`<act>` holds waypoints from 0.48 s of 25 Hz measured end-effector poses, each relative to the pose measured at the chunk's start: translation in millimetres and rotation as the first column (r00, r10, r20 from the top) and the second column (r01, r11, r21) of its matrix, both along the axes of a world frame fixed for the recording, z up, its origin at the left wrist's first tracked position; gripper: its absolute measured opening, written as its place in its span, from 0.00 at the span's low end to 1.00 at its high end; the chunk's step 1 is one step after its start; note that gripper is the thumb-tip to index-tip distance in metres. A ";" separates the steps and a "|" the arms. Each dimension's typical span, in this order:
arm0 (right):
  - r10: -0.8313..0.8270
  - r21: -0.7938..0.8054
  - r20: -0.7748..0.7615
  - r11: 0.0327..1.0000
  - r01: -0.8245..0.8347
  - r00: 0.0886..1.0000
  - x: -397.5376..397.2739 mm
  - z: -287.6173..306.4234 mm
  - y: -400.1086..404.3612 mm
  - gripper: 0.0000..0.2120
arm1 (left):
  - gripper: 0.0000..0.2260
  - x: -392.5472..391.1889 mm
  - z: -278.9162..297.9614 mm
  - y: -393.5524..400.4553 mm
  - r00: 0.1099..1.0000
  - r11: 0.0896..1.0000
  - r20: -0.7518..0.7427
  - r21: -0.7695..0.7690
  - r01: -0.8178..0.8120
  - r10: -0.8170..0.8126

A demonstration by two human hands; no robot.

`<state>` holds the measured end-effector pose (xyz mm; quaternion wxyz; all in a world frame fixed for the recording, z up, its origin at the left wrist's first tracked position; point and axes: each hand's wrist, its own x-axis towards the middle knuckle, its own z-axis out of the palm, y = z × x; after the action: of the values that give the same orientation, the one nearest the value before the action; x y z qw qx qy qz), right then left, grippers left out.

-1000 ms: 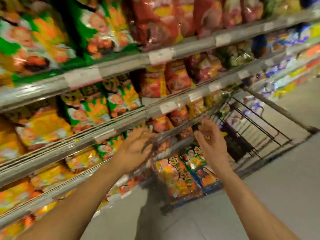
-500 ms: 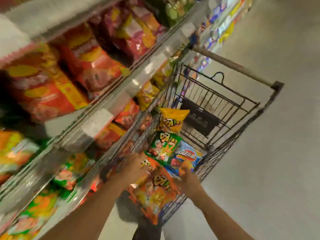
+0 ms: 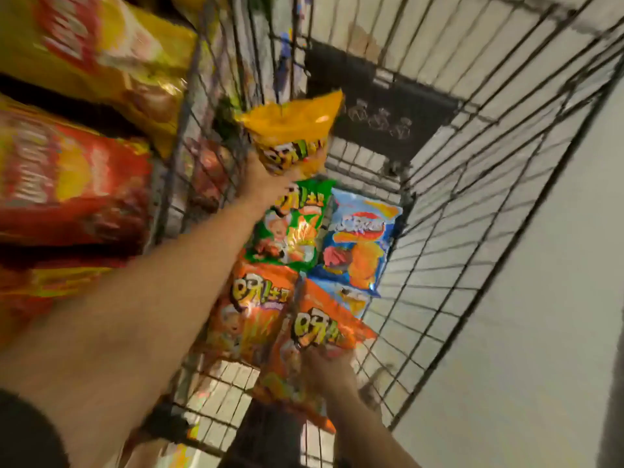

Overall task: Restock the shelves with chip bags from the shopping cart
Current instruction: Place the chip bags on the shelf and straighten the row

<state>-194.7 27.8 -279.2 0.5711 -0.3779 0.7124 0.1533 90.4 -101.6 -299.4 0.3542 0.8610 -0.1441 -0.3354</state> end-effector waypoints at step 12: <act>-0.322 0.126 0.137 0.944 0.306 0.937 -8.0 11.9 -6.0 0.18 | 0.38 -0.2 -23.3 -35.5 0.974 0.975 0.044 -0.023 -0.219 0.220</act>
<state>-202.7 21.8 -267.4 0.6606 -0.2402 0.7081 0.0669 90.2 -137.1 -322.7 0.3932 0.8761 -0.0592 -0.2727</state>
